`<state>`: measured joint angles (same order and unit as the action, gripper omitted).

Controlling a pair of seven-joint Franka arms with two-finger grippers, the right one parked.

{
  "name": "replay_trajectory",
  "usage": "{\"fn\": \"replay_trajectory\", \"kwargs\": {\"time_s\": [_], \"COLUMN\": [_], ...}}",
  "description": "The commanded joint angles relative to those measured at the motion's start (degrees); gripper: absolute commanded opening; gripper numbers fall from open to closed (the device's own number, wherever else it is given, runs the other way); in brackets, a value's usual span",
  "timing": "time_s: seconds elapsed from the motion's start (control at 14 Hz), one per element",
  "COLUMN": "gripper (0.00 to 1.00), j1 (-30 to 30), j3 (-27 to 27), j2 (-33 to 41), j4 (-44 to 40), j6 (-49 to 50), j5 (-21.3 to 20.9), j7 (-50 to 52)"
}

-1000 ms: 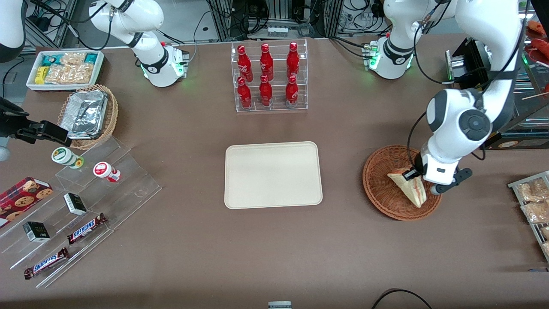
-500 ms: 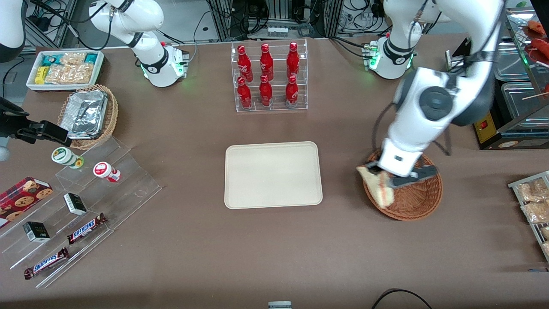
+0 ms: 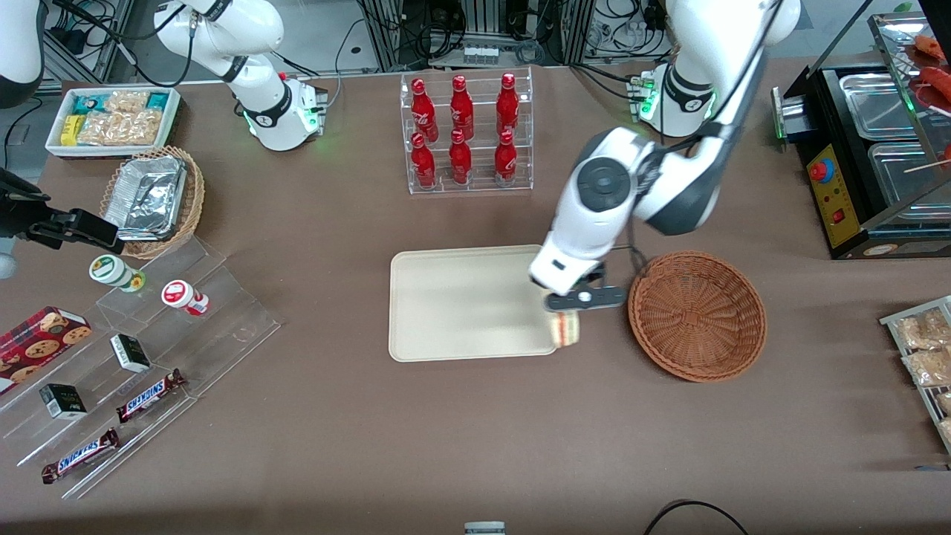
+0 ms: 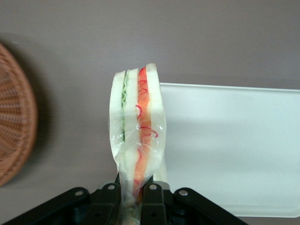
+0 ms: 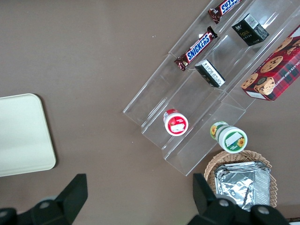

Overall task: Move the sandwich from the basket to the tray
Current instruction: 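Carry the sandwich over the cream tray and lower it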

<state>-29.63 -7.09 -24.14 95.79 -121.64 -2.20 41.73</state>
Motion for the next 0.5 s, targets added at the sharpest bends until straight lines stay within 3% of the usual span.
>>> {"fn": "replay_trajectory", "kwargs": {"time_s": [0.0,0.43], "gripper": [0.00,0.00], "j1": [-3.93,-9.56], "j3": [0.85,0.85], "j2": [-5.73,-13.65], "j4": [-6.30,-12.64], "j6": [1.15,0.71], "j5": [-0.26,-0.17], "j7": [2.56,2.74]}}
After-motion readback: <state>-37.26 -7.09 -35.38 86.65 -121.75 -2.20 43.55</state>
